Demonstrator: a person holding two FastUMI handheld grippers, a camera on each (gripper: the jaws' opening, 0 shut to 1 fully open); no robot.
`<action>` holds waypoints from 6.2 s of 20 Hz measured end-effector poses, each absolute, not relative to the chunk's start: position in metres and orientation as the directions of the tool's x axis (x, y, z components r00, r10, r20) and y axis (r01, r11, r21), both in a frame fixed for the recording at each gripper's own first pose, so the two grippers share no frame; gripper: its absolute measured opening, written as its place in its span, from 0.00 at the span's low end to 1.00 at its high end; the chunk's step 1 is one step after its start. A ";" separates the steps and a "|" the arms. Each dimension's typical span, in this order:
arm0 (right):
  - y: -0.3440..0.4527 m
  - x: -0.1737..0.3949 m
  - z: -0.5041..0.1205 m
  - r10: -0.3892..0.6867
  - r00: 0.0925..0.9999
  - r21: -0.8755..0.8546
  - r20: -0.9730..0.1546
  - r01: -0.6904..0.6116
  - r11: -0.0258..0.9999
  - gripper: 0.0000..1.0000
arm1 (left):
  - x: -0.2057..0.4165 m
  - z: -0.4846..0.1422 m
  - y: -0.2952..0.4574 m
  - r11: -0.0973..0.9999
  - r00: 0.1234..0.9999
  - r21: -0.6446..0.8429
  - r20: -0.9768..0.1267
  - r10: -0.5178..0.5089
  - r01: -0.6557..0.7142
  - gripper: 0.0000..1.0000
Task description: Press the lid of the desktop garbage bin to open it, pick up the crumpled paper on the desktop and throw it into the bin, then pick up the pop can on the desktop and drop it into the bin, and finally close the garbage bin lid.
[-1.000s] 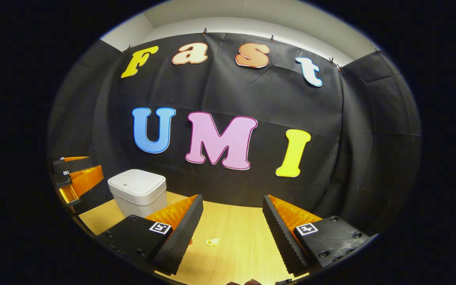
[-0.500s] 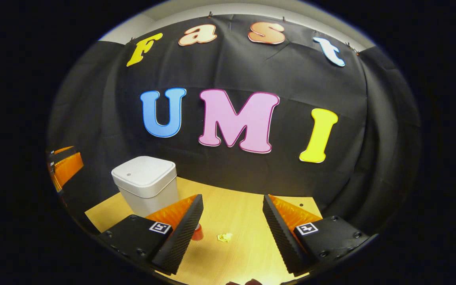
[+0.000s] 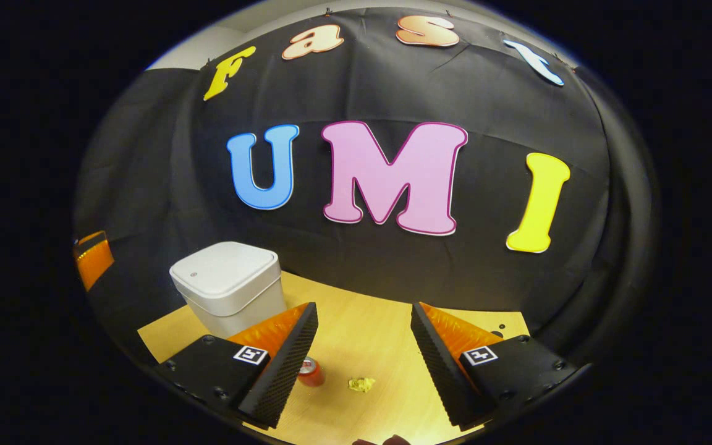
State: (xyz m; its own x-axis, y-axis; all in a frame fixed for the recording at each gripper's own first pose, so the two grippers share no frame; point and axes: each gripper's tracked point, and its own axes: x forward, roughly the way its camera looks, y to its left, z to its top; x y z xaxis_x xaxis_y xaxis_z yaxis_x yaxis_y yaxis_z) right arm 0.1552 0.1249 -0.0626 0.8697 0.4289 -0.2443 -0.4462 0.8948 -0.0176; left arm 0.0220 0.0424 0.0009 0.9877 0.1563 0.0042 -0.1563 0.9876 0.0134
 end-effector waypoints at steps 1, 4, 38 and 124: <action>0.125 0.159 -0.060 0.444 0.866 -0.019 -0.230 -0.460 0.887 0.98 | 0.032 0.005 0.045 0.985 0.985 -0.003 0.014 0.171 -0.171 0.86; 0.120 0.167 -0.052 0.476 0.855 -0.019 -0.205 -0.490 0.871 0.98 | 0.053 0.009 0.054 0.971 0.973 0.058 0.028 0.229 -0.230 0.86; 0.092 0.142 -0.029 0.361 0.919 -0.104 -0.161 -0.379 0.920 0.98 | 0.160 -0.136 0.127 0.998 0.847 0.006 -0.529 0.051 -0.057 0.02; 0.122 0.223 -0.266 0.338 0.614 0.055 -0.713 -0.431 0.901 0.31 | 0.049 0.029 0.084 0.993 0.993 0.072 -0.054 0.101 -0.097 0.99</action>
State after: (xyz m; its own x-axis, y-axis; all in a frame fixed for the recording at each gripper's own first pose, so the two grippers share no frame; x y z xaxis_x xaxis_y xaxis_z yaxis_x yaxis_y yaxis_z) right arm 0.2234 0.1218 -0.2662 0.6145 0.3379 -0.7129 -0.4313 0.9005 0.0551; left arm 0.0494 0.0845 0.0294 0.9935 0.1008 -0.0538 -0.0968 0.9927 0.0718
